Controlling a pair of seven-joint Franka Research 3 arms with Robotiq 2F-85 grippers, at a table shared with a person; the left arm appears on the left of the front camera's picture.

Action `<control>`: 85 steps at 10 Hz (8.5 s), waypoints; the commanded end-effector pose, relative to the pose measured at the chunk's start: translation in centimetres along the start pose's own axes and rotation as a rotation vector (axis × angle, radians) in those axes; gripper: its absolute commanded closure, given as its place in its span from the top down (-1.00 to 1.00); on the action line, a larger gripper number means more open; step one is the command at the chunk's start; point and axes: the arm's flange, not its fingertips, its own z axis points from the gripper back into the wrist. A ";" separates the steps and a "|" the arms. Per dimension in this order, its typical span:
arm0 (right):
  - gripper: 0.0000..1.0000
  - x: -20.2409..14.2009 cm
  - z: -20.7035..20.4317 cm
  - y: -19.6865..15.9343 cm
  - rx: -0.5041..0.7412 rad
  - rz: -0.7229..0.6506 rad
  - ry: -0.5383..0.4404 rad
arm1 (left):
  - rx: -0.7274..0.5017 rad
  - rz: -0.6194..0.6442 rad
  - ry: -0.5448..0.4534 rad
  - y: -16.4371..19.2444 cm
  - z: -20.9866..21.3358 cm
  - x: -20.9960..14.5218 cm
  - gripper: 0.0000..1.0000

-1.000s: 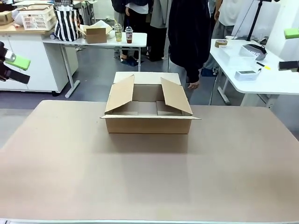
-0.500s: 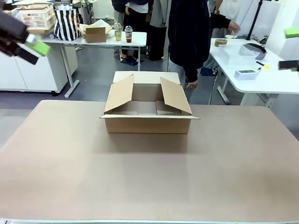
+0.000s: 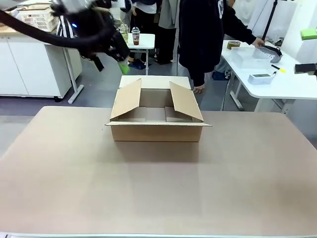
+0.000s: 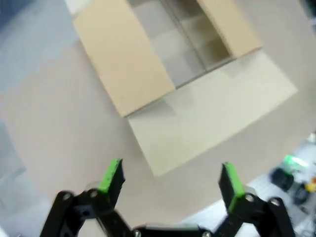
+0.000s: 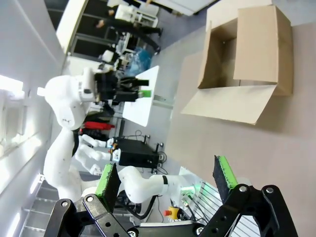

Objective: Pack the gift set into the box.
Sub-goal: Place both hands on the side flaps of the Package Box and spread them outward.

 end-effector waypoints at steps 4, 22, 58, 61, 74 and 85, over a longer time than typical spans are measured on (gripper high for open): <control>1.00 0.4 -0.2 0.1 0.026 0.027 -0.004 | 0.000 0.000 0.000 0.0 0.0 0.0 1.00; 1.00 0.4 -0.2 0.1 0.026 0.027 -0.004 | 0.508 0.242 0.387 0.4 -20.7 15.7 1.00; 1.00 0.4 -0.2 0.1 0.026 0.027 -0.004 | -0.201 0.691 -0.091 19.0 -15.0 -4.0 1.00; 1.00 4.0 -5.8 5.5 -0.285 0.099 -0.005 | -0.201 0.691 -0.091 19.0 -15.0 -4.0 1.00; 1.00 1.9 -31.7 8.1 -1.133 0.196 -0.234 | -0.201 0.691 -0.091 19.0 -15.0 -4.0 1.00; 1.00 4.6 -46.6 -1.0 -1.428 0.266 0.106 | -0.201 0.691 -0.091 19.0 -15.0 -4.0 1.00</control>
